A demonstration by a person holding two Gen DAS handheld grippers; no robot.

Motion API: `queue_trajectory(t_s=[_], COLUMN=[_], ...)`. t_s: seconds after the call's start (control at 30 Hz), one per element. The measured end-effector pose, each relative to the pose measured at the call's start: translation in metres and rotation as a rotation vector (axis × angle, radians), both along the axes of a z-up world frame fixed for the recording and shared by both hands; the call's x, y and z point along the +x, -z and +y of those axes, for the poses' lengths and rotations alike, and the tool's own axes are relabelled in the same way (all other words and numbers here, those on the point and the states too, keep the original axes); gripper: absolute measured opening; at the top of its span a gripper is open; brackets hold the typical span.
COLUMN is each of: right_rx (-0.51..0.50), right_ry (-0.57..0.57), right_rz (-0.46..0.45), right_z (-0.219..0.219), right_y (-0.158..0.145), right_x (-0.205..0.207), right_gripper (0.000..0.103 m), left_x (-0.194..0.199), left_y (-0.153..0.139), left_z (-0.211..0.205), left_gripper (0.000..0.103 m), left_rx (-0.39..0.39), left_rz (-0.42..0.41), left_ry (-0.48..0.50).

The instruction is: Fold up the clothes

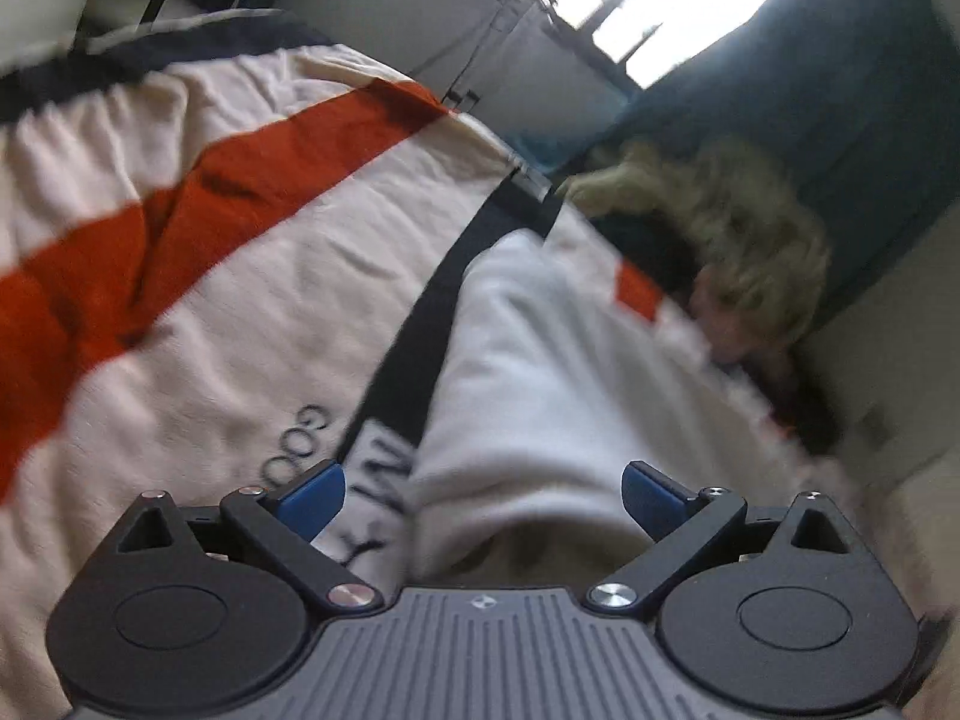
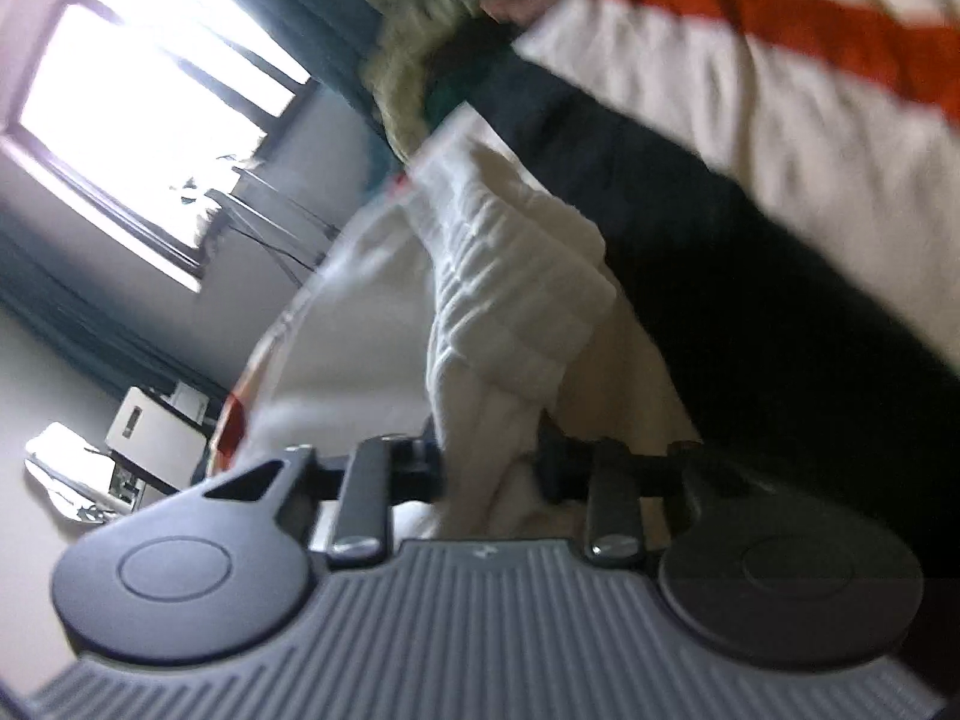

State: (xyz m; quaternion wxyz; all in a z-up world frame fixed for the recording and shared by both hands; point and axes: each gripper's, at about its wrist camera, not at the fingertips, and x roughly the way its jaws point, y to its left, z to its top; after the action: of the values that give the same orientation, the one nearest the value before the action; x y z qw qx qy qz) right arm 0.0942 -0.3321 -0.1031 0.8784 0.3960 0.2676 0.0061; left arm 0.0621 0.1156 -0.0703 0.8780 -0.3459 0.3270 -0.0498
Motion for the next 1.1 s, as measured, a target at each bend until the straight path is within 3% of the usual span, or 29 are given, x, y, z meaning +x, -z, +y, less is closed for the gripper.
queue_trajectory(t_s=[0.07, 0.17, 0.23, 0.3, 0.37, 0.4, 0.53, 0.63, 0.73, 0.97, 1.1], right_rx=[-0.067, -0.093, -0.094, -0.095, -0.073, -0.054, -0.043, -0.068, -0.016, 0.075, 0.06], right_ry=[-0.014, -0.029, -0.025, -0.016, 0.004, 0.015, 0.005, -0.013, -0.006, 0.038, 0.067], right_rz=[-0.079, -0.168, -0.163, -0.124, -0.071, -0.051, -0.054, -0.075, -0.091, -0.146, -0.151], right_z=[0.01, 0.019, 0.02, 0.017, 0.011, 0.008, 0.008, 0.014, 0.008, -0.034, -0.076], right_y=[-0.016, -0.029, -0.028, -0.02, -0.01, -0.005, -0.006, -0.018, -0.035, -0.084, -0.107], right_x=[-0.007, -0.017, -0.02, -0.017, -0.014, -0.013, -0.016, -0.022, -0.029, -0.05, -0.043], right_gripper=[0.026, 0.026, 0.026, 0.026, 0.026, 0.026, 0.025, 0.025, 0.024, 0.024, 0.024], left_x=[0.004, 0.029, 0.044, 0.051, 0.055, 0.056, 0.056, 0.046, 0.037, 0.033, 0.052], left_y=[0.005, 0.021, 0.031, 0.039, 0.037, 0.035, 0.027, 0.014, -0.006, -0.065, -0.096], left_z=[0.008, 0.009, 0.007, -0.001, -0.011, -0.015, -0.02, -0.015, -0.011, -0.046, -0.094], left_gripper=[0.102, 0.102, 0.097, 0.096, 0.088, 0.076, 0.047, 0.034, 0.031, 0.029, 0.029], left_rx=[-0.075, -0.129, -0.147, -0.098, -0.02, -0.001, 0.043, -0.031, -0.093, -0.17, -0.146], left_rz=[-0.016, 0.048, 0.083, 0.094, 0.074, 0.061, 0.059, 0.019, -0.017, -0.084, -0.08], left_ry=[-0.014, 0.013, 0.033, 0.056, 0.081, 0.096, 0.092, 0.076, 0.081, 0.155, 0.222])
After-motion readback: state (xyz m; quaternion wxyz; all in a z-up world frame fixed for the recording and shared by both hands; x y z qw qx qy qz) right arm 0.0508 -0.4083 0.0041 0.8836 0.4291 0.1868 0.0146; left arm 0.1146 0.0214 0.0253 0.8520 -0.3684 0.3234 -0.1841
